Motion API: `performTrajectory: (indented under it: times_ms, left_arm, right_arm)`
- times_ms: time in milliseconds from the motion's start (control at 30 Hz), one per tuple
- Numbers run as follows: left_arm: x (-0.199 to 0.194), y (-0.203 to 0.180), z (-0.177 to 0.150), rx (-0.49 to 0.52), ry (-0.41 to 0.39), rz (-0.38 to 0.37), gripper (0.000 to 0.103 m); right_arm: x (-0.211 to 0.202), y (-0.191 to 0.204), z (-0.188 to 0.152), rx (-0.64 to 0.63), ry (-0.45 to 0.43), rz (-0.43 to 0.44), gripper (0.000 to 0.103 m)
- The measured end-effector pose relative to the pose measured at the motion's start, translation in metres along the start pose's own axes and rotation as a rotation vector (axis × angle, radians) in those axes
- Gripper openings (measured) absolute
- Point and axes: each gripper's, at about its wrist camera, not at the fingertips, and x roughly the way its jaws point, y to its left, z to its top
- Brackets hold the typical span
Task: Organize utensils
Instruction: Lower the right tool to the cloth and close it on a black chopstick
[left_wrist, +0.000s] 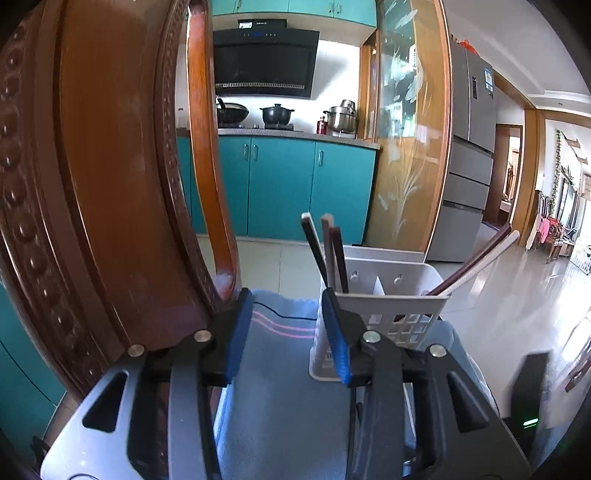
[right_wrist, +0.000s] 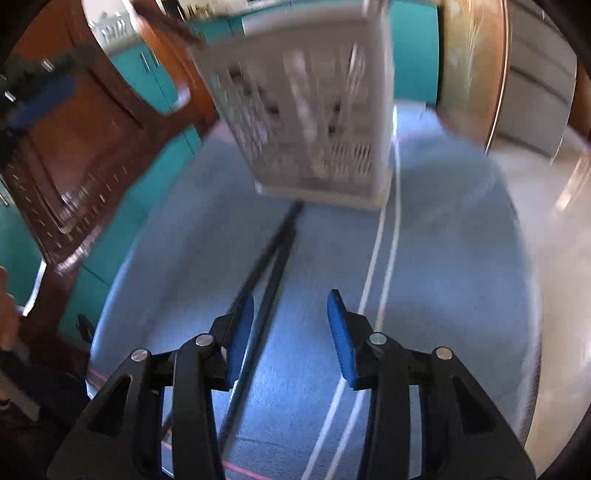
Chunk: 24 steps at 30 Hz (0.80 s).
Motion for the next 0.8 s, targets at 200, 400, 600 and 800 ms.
performTrajectory:
  times_ms: [200, 400, 600, 800]
  left_arm:
    - [0.003, 0.003, -0.002, 0.011, 0.008, 0.005, 0.043]
    - [0.009, 0.003, -0.007, 0.018, 0.028, 0.013, 0.044]
    - [0.015, 0.002, -0.008, 0.034, 0.043, 0.016, 0.046]
    - [0.021, 0.0, -0.013, 0.049, 0.067, 0.015, 0.047]
  right_arm:
    - [0.015, 0.019, -0.012, -0.081, 0.016, -0.051, 0.043]
    - [0.016, 0.026, -0.014, -0.115, 0.009, -0.093, 0.023]
    - [0.011, 0.007, -0.006, -0.062, 0.052, -0.083, 0.007]
    - [-0.003, -0.022, -0.007, -0.02, 0.056, -0.135, 0.006]
